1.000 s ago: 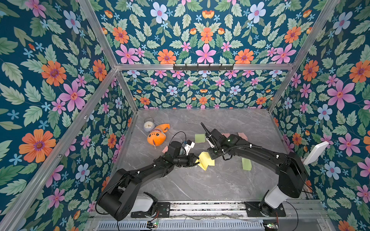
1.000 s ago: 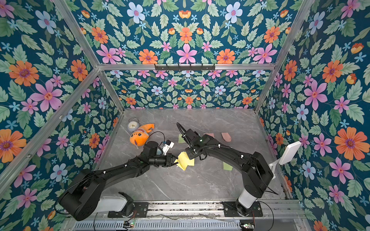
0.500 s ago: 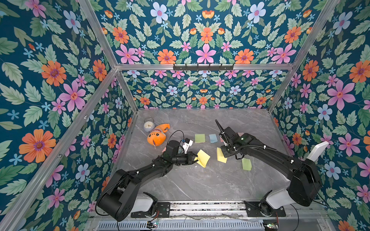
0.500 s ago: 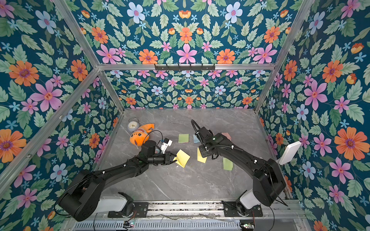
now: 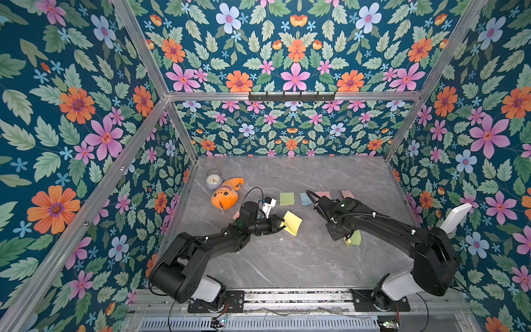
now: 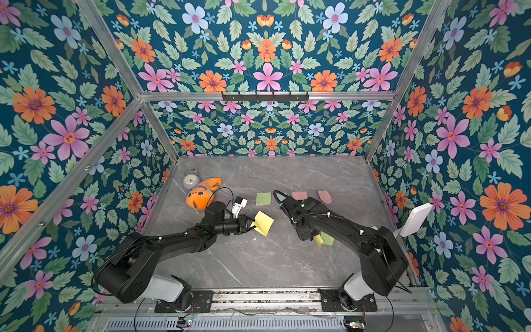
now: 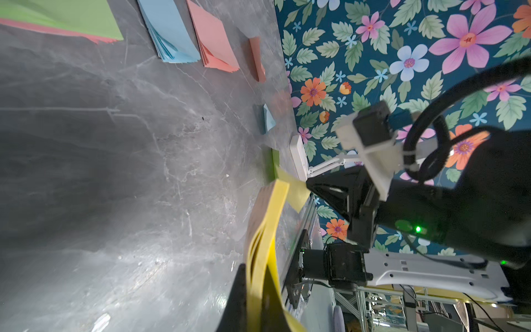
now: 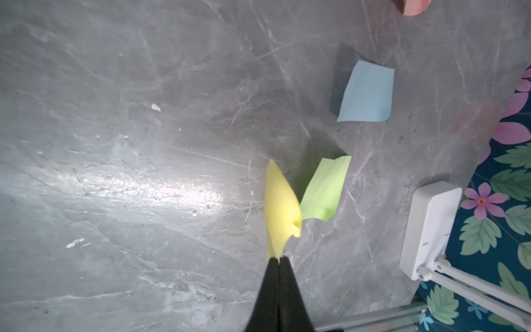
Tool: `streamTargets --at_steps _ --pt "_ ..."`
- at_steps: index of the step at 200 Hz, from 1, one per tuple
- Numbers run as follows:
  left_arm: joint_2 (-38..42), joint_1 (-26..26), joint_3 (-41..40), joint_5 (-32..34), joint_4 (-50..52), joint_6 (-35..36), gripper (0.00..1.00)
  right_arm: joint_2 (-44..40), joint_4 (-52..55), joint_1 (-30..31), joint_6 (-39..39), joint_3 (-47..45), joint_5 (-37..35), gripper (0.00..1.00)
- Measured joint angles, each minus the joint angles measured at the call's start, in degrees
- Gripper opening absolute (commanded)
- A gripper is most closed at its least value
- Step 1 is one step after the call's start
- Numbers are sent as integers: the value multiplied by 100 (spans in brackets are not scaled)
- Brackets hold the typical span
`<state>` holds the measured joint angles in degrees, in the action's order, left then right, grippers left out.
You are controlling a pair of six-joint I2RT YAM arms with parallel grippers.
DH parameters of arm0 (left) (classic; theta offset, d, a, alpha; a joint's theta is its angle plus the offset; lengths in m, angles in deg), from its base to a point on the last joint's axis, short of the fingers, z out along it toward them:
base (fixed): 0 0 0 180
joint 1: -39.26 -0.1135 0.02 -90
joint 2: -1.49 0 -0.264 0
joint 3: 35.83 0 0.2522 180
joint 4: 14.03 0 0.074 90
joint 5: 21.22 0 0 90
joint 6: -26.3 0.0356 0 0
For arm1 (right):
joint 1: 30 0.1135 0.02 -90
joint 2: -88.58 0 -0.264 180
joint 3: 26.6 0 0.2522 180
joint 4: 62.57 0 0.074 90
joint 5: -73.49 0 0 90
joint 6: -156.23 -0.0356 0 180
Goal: Tear off pages from different memo pads
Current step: Place the paper at the center of the board, then place the memo pad at the center of the board.
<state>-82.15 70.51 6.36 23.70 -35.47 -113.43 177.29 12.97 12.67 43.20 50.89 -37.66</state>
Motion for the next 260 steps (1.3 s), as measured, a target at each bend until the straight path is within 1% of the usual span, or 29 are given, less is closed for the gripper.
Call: streamTargets --at_steps 19,44,61,74,80,93,101,118,130,148,162,187,206,229,245,253,260 --pt "-59 26 39 39 -146 -107 0 278 72 267 -341 -52 142 0" --pt "-133 68 87 48 -249 -118 0 354 -79 319 -636 -291 625 0" --pt "-146 107 87 66 -254 -129 0 387 -188 332 -721 -361 922 16" --pt "-155 122 98 92 -240 -127 0 350 -385 330 -737 -409 1226 33" --pt "-168 138 120 133 -229 -120 0 282 -527 295 -730 -459 1460 39" --pt "-236 177 197 181 -201 -90 0 -11 -824 92 -708 -595 2039 47" --pt "-317 205 260 238 -190 -81 0 -267 -988 -129 -710 -675 2356 49" --pt "-549 328 387 509 -208 -107 0 -815 -1180 -671 -719 -748 2833 50" --pt "-739 463 407 774 -387 -284 0 -1104 -1303 -981 -719 -715 3091 50" --pt "-1062 713 376 1314 -848 -734 0 -1443 -1456 -1331 -721 -688 3150 49" --pt "-1410 964 549 1821 -1152 -1134 0 -1679 -1565 -1539 -769 -693 3117 49" --pt "-2072 1491 1084 2546 -1799 -1775 0 -1945 -1766 -1714 -833 -732 3084 48" --pt "-2540 1858 1447 3051 -2076 -2225 0 -2072 -1906 -1805 -855 -791 2968 48" --pt "-3010 2205 1779 3536 -2164 -2811 0 -2177 -2013 -1873 -868 -844 2828 48" --pt "-3156 2302 1947 3790 -2022 -3084 0 -2240 -2090 -1893 -866 -848 2763 48" --pt "-3169 2304 2011 3945 -1919 -3156 4 -2260 -2135 -1902 -866 -855 2688 48" --pt "-3174 2319 2081 4054 -1818 -3220 9 -2267 -2175 -1902 -863 -872 2673 47"
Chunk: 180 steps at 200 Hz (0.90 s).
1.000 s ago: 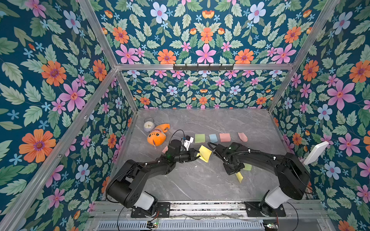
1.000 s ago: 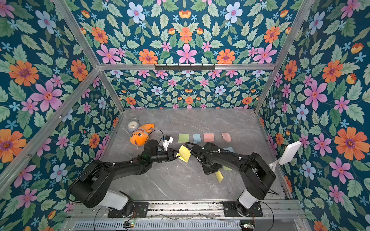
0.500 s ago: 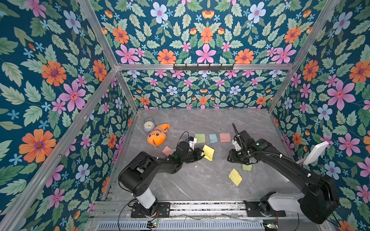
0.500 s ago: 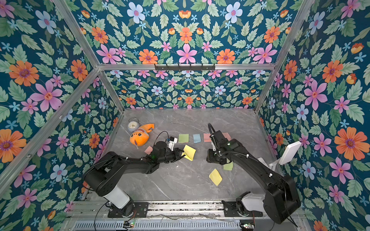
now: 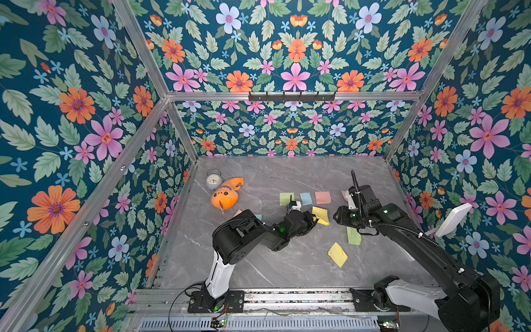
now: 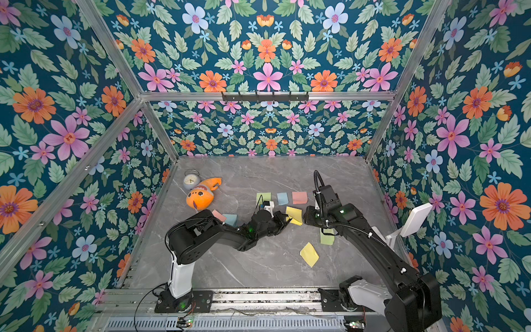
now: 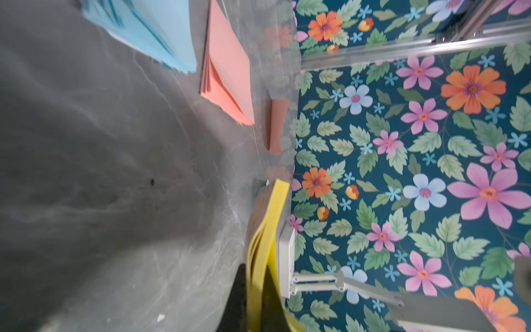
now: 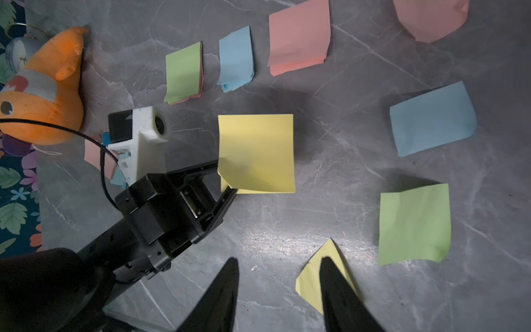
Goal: Tear off pages from different memo pads
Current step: Place the memo pad at the center of the board.
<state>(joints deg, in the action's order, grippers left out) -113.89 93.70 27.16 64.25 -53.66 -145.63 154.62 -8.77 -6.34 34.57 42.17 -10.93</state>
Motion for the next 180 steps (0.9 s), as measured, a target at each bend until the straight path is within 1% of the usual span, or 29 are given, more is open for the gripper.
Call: streamTargets --at_steps 13,24,43,71,80,98,120,137,151,165,180 --pt "-57 17 256 76 269 -24 22 4 -52 -9 0 -37 -11 47" --pt "-90 46 507 13 601 61 26 24 -92 -9 2 -59 -24 47" --pt "-114 92 855 -280 1187 260 27 50 -175 -9 4 -66 -24 47" --pt "-105 57 695 -595 1788 264 28 107 -407 -9 7 -66 -11 46" --pt "-61 9 643 -629 1950 262 31 162 -461 -7 20 -63 2 46" --pt "249 -87 448 -647 2227 264 38 295 -553 -9 22 -31 37 46" --pt "697 -190 365 -627 2474 461 39 496 -643 -2 39 -24 138 45" --pt "1126 -328 254 -632 2767 826 40 702 -697 116 0 -37 177 44" --pt "1519 -542 188 -560 3226 1342 42 977 -719 446 -111 35 177 45" --pt "1926 -848 120 -411 3764 2013 44 1320 -815 804 -302 168 173 45" --pt "2361 -1357 -129 -339 4374 2717 45 1672 -1062 1139 -638 234 160 45"
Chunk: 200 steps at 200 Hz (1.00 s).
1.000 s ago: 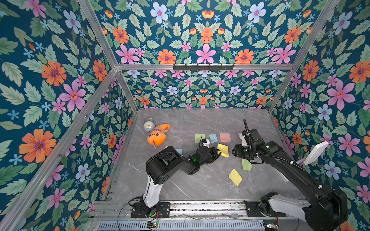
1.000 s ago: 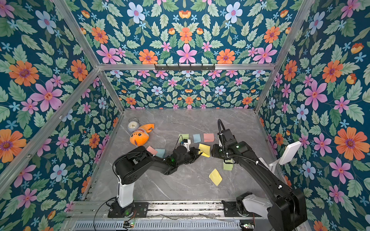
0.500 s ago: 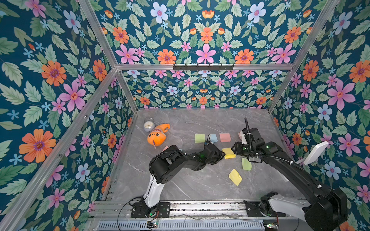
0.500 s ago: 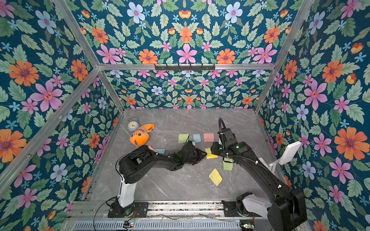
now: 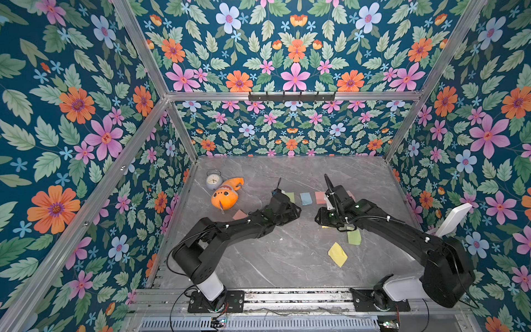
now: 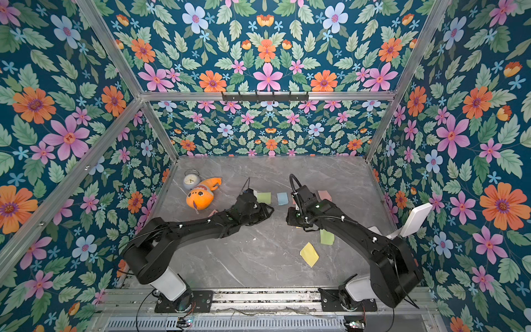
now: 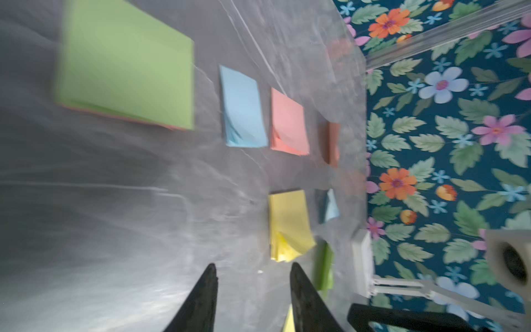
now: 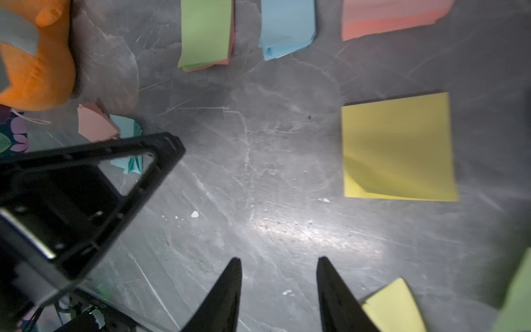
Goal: Tear off pages from different memo pads
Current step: Pick up the memo pad from the center of the board.
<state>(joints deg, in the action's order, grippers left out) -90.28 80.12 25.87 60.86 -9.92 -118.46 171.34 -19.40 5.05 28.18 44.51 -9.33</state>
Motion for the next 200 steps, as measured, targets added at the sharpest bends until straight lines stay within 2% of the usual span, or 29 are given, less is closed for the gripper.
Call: streamTargets --at_steps 36,57,75,106,127,176,200 --pt "675 -1467 -708 87 1156 1259 48 1040 -647 863 -874 496 -160 46" --pt "769 -1985 -975 -96 1309 1659 46 1915 -1054 1220 -1287 1126 -79 47" --pt "745 -2326 -1172 -345 1211 1823 41 2542 -1276 1405 -1576 1676 105 47" --pt "616 -2483 -1300 -575 785 1912 23 3263 -1685 1486 -2017 2293 459 47" --pt "643 -2603 -1471 -702 577 1910 16 3670 -1812 1469 -2208 2704 588 45" --pt "743 -2750 -1766 -885 232 1908 12 4347 -1932 1464 -2546 3272 822 38" --pt "748 -2776 -1858 -973 87 1908 10 4634 -1939 1451 -2618 3591 933 30"
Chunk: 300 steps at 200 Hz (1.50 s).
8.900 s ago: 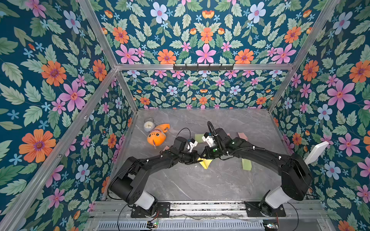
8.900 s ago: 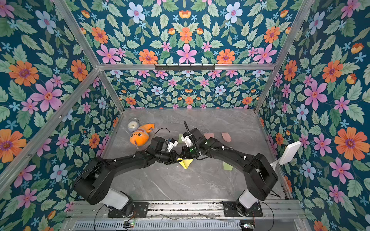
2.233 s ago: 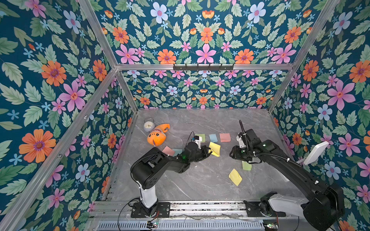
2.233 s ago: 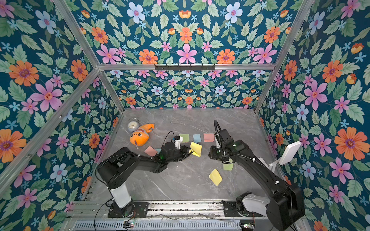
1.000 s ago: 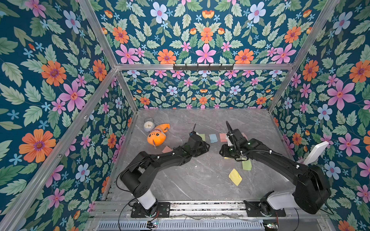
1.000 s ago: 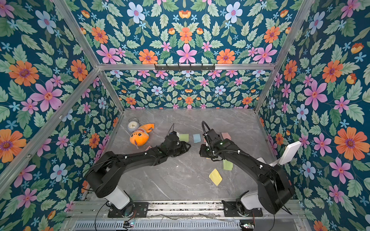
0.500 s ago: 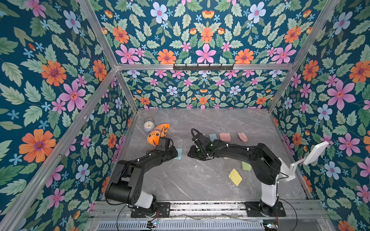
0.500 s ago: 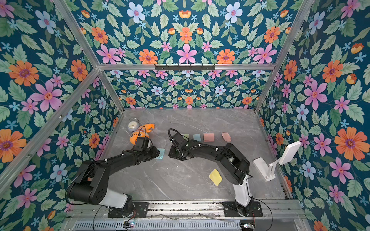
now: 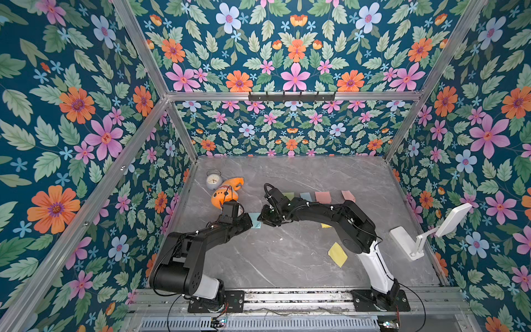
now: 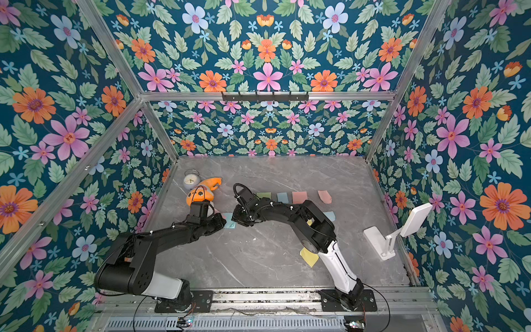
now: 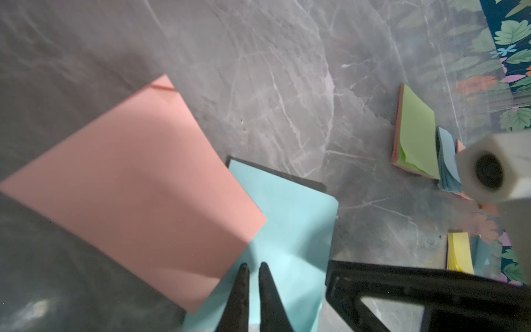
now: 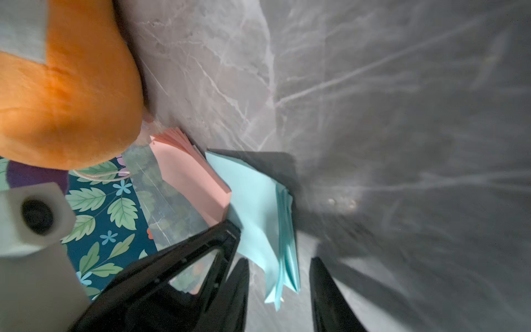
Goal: Tear off pages from different memo pads
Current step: Pick up the memo pad from the center of the board.
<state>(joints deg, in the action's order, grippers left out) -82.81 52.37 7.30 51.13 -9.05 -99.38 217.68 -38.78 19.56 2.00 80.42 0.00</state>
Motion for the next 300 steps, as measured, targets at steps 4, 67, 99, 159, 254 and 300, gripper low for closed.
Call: streamTargets --at_steps 4,67,99,159,254,300 --pt "0 -2 -11 -4 -24 0 10 33 -4 -2 -13 26 13 29" --pt "-11 -31 -81 -90 -179 -4 5 138 -238 -28 -157 -26 190 4" --pt "264 -42 22 -210 293 -20 8 -210 -693 -68 -247 -638 245 0" --pt "1482 -44 -223 -892 -192 -542 44 -2006 -1823 -466 -739 -3040 -90 0" --pt "1102 1635 -1375 -411 -3405 -2660 61 -3630 -4039 -433 -2328 -5222 -1156 0" --pt "680 1805 -1292 -177 -4041 -2889 58 -3967 -4260 -389 -2457 -5274 -1425 0"
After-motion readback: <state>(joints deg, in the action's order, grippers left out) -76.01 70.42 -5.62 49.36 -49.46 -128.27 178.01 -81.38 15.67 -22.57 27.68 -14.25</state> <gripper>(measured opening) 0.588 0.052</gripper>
